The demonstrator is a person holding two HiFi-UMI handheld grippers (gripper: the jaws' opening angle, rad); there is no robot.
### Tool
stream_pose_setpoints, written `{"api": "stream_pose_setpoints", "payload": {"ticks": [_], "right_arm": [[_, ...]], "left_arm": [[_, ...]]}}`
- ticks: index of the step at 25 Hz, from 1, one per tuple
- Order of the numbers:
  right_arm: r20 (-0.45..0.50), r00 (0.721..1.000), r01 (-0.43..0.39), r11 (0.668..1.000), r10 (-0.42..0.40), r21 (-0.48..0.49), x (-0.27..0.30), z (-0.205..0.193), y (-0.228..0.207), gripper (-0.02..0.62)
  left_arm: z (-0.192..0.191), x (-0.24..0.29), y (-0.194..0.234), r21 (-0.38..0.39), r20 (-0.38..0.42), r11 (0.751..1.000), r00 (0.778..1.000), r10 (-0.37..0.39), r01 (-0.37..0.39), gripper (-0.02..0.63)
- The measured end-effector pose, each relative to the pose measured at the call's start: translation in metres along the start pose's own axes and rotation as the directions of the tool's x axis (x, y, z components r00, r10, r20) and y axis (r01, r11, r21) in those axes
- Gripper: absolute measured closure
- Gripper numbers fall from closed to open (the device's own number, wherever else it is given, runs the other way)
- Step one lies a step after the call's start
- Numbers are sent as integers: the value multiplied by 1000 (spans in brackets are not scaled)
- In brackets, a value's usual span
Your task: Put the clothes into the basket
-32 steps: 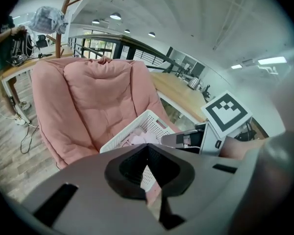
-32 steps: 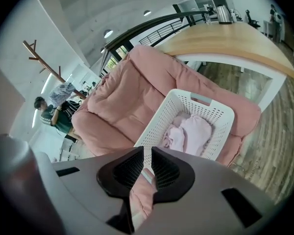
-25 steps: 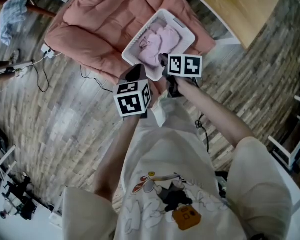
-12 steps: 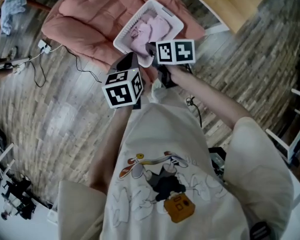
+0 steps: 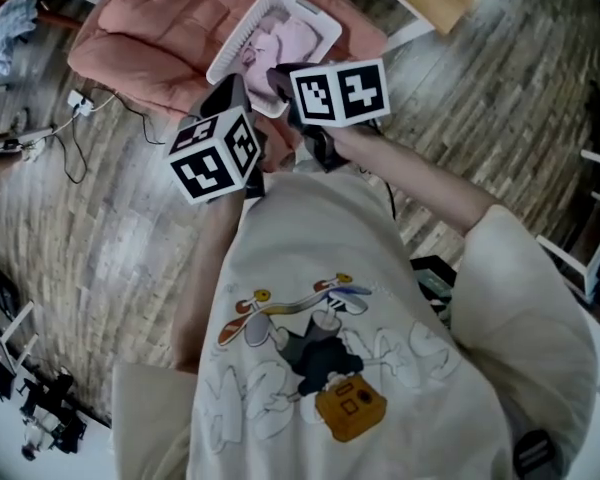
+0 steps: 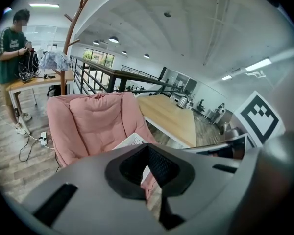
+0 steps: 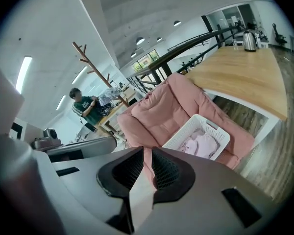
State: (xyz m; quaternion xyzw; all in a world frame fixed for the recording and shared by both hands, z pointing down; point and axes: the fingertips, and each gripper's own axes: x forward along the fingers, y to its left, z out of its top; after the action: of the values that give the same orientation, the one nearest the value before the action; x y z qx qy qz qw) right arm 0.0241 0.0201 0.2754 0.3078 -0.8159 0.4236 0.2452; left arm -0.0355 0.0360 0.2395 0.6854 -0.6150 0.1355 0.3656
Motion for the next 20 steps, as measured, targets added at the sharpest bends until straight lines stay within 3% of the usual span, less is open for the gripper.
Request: {"api": "stream_pose_setpoints", "payload": {"ticks": [9,20], "right_arm": [[50,999,-22,999,19,47,-53,-4,15,531],[92,995,-35,999,37,-26,-95,-11,33,531]], "left_arm": [[-13,-18,-23,1,1,1000,1000,-22,22,606],[-15,-25,-56,20,32,997,997,-74,73,606]]}}
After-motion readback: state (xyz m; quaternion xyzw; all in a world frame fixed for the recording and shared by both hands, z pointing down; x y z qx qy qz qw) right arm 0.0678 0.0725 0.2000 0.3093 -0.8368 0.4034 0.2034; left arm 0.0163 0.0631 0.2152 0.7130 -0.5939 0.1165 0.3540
